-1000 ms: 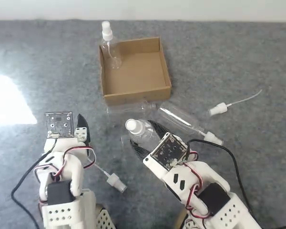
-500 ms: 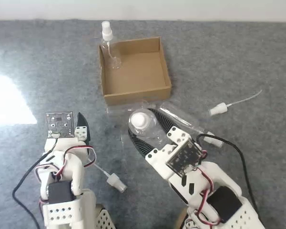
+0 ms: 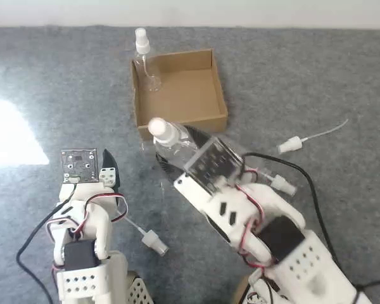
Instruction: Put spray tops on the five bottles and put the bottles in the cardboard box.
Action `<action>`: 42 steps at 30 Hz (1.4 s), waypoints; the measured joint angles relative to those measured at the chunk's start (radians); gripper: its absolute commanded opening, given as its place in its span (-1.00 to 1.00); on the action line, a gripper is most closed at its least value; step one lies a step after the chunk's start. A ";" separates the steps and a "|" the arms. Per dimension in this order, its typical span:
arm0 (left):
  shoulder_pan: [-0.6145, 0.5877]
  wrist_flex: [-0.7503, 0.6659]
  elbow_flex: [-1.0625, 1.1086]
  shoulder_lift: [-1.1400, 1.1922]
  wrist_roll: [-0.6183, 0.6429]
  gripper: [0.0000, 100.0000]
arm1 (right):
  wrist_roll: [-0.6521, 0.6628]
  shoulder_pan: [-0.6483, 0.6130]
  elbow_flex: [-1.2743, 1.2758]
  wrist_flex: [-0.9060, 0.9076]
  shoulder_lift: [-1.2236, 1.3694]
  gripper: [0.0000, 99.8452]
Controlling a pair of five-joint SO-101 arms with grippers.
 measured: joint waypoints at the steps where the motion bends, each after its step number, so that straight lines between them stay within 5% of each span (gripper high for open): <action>1: 0.000 0.000 0.000 0.000 0.000 -0.84 | 0.000 0.000 -0.014 0.000 0.034 -0.99; 13: 0.000 0.000 0.000 0.000 0.000 -0.84 | 0.000 0.081 -0.103 -0.272 0.356 -0.99; 20: -0.123 0.000 0.000 0.000 0.000 -0.85 | 0.000 0.080 -0.103 -0.482 0.540 -0.99; 30: -0.147 -0.021 0.000 0.000 0.000 -0.85 | -0.005 0.086 -0.193 -0.675 0.795 -0.99; 42: -0.147 -0.021 0.000 0.000 0.000 -0.84 | -0.269 0.166 -0.574 -0.686 1.247 -0.98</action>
